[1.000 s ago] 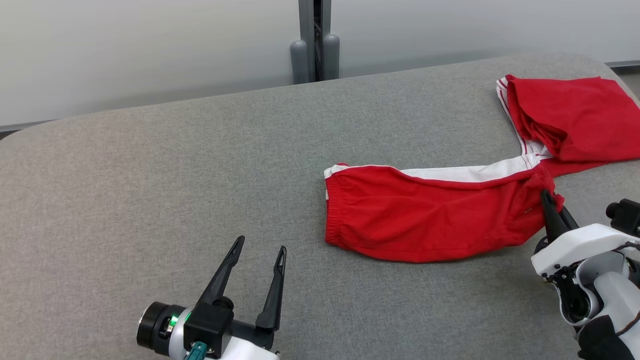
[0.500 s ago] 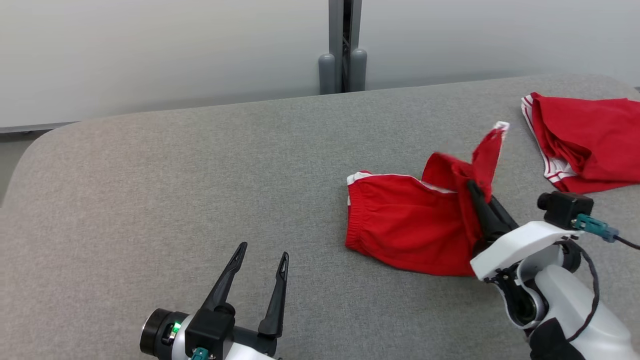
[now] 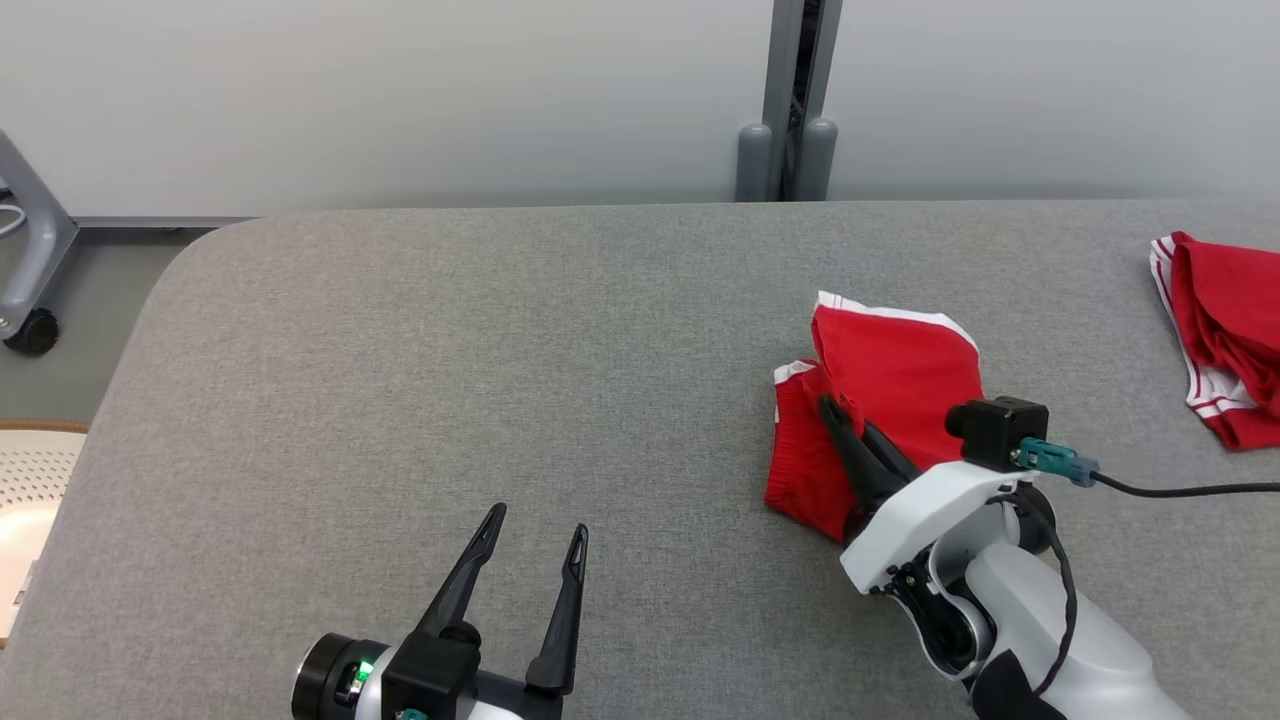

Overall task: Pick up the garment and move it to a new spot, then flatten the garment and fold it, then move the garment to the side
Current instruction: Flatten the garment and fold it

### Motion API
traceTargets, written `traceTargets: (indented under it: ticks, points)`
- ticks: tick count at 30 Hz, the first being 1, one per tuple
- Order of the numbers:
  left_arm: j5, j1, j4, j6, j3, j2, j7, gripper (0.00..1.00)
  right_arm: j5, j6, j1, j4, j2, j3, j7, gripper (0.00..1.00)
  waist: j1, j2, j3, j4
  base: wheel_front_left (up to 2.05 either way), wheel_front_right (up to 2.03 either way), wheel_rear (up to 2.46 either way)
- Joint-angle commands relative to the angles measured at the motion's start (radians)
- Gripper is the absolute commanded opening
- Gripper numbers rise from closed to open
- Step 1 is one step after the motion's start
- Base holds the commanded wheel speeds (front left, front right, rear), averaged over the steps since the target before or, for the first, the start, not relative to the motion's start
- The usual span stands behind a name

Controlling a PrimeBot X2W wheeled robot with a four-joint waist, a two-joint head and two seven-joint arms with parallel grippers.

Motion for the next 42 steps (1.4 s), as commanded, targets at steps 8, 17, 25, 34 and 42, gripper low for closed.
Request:
traceTargets:
  ticks: [8, 17, 25, 34, 42]
  points:
    - [-0.014, 0.014, 0.012, -0.003, -0.006, 0.003, -0.004, 1.0, -0.014, 0.0, 0.002, 0.108, 0.022, 0.015, 0.019, 0.0, 0.0, -0.0001, -0.008, 0.033, 0.0, 0.0, 0.0]
    - [-0.018, 0.012, 0.024, 0.001, 0.001, 0.003, -0.004, 1.0, 0.042, 0.0, 0.024, 0.107, 0.046, 0.072, 0.043, 1.0, 0.0, -0.0001, -0.014, 0.01, 0.0, 0.0, 0.0]
    - [-0.029, 0.008, 0.034, 0.018, 0.015, 0.003, -0.004, 1.0, 0.085, 0.0, 0.035, -0.021, 0.026, 0.123, 0.012, 1.0, 0.0, -0.0001, -0.014, -0.037, 0.0, 0.0, 0.0]
    - [-0.062, 0.005, 0.017, 0.044, 0.053, 0.003, -0.004, 1.0, -0.064, 0.0, 0.053, -0.121, -0.056, -0.03, -0.009, 1.0, 0.0, -0.0001, -0.017, -0.12, 0.0, 0.0, 0.0]
    - [-0.086, 0.017, 0.008, 0.063, 0.089, 0.003, -0.004, 1.0, -0.209, 0.0, 0.181, -0.228, -0.06, -0.227, -0.008, 1.0, 0.0, -0.0001, -0.036, -0.184, 0.0, 0.0, 0.0]
